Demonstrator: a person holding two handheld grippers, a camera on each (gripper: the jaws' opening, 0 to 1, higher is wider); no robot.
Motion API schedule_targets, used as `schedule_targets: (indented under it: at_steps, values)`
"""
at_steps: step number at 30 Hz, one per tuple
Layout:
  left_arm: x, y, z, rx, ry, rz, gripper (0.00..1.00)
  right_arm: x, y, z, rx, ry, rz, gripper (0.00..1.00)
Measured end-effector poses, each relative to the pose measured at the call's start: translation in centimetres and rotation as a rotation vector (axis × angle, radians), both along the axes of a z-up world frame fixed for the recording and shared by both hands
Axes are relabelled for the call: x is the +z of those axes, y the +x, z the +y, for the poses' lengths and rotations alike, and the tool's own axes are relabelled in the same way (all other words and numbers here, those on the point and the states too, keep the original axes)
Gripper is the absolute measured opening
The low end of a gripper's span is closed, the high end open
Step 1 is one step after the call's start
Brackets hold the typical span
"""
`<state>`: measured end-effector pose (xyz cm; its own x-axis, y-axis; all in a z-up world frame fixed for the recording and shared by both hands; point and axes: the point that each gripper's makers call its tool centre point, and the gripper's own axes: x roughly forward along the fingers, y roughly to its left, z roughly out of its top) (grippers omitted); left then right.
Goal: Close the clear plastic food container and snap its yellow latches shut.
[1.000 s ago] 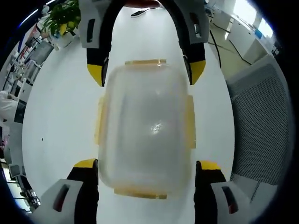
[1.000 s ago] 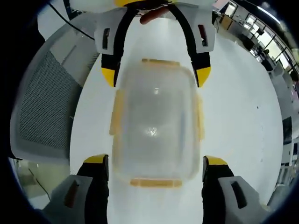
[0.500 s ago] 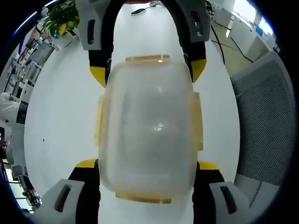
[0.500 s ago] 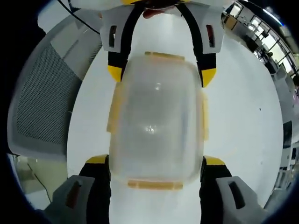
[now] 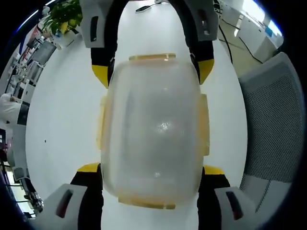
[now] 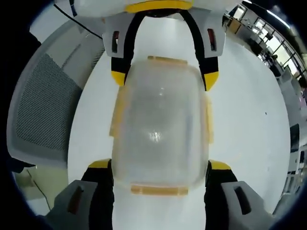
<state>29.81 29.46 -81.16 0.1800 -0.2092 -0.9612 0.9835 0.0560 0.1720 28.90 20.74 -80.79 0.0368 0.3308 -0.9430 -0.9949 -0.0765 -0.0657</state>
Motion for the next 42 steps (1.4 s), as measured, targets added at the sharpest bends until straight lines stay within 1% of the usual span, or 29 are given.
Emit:
schedule_targets:
  at_steps: [4, 8, 11, 13, 16, 21, 29, 36, 42]
  values:
    - [0.0, -0.2, 0.5, 0.022, 0.004, 0.002, 0.78, -0.1, 0.0, 0.6, 0.023, -0.01, -0.003, 0.75]
    - [-0.1, -0.5, 1.4, 0.057, 0.009, 0.002, 0.78, -0.1, 0.0, 1.4, 0.057, -0.029, -0.008, 0.75]
    - [-0.1, -0.6, 2.0, 0.077, 0.001, 0.002, 0.78, -0.1, 0.1, 1.8, 0.073, -0.024, -0.011, 0.75]
    - [-0.1, -0.6, 2.4, 0.087, -0.004, 0.003, 0.78, -0.1, 0.1, 2.3, 0.085, -0.009, -0.009, 0.75]
    - [-0.1, -0.6, 3.0, 0.096, -0.013, 0.003, 0.78, -0.1, 0.2, 3.0, 0.092, -0.012, -0.01, 0.75]
    - [-0.1, -0.4, 4.0, 0.096, -0.002, 0.003, 0.78, -0.2, 0.4, 4.0, 0.096, -0.045, -0.016, 0.75]
    - [-0.1, 0.3, 6.0, 0.1, -0.021, 0.001, 0.78, -0.2, 1.2, 5.9, 0.096, -0.049, -0.018, 0.75]
    - [-0.1, 1.2, 7.5, 0.071, -0.031, 0.0, 0.78, -0.3, 1.9, 7.4, 0.066, -0.076, -0.02, 0.75]
    - [-0.1, 2.0, 8.3, 0.032, -0.037, 0.0, 0.78, -0.4, 2.3, 8.2, 0.025, -0.095, -0.02, 0.75]
